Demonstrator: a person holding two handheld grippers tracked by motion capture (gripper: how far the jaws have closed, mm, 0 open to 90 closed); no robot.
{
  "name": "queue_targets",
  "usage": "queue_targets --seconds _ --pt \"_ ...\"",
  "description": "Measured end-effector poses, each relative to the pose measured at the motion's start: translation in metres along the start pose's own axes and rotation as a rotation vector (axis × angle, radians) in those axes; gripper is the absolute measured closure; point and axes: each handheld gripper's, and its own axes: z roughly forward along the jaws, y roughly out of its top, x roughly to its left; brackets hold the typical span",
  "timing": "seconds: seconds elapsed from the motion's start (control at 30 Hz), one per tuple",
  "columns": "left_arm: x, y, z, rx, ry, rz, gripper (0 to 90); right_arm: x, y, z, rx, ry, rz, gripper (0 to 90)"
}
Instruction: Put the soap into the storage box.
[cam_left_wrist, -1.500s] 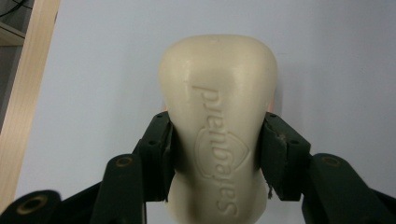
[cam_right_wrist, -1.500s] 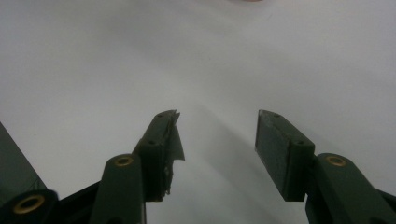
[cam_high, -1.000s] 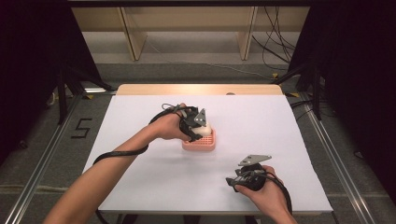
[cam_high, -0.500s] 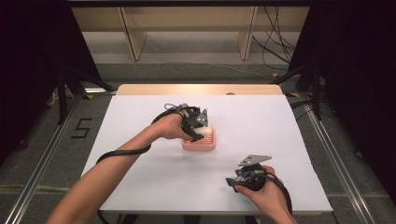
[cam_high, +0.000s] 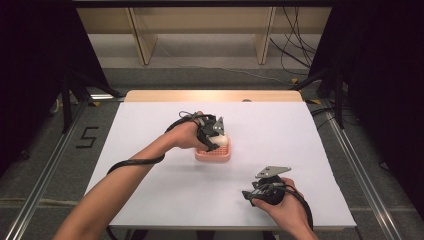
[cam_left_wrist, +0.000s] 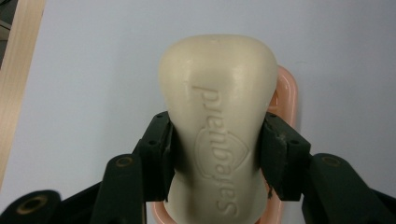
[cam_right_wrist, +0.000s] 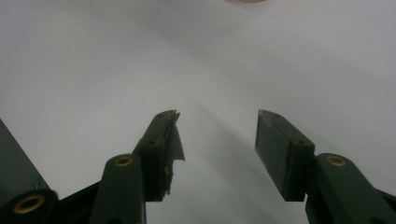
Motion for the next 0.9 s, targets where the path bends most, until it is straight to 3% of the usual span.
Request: queue_targets --seconds 0.3,0.9 --pt "0.001 -0.001 0.007 0.015 -0.007 -0.002 49.7 -0.002 0.0 0.001 -0.011 -0.006 -0.032 49.1" --pt "0.003 -0.004 0.018 0.053 -0.015 -0.016 49.6 0.0 -0.001 0.0 -0.004 -0.001 -0.01 49.0"
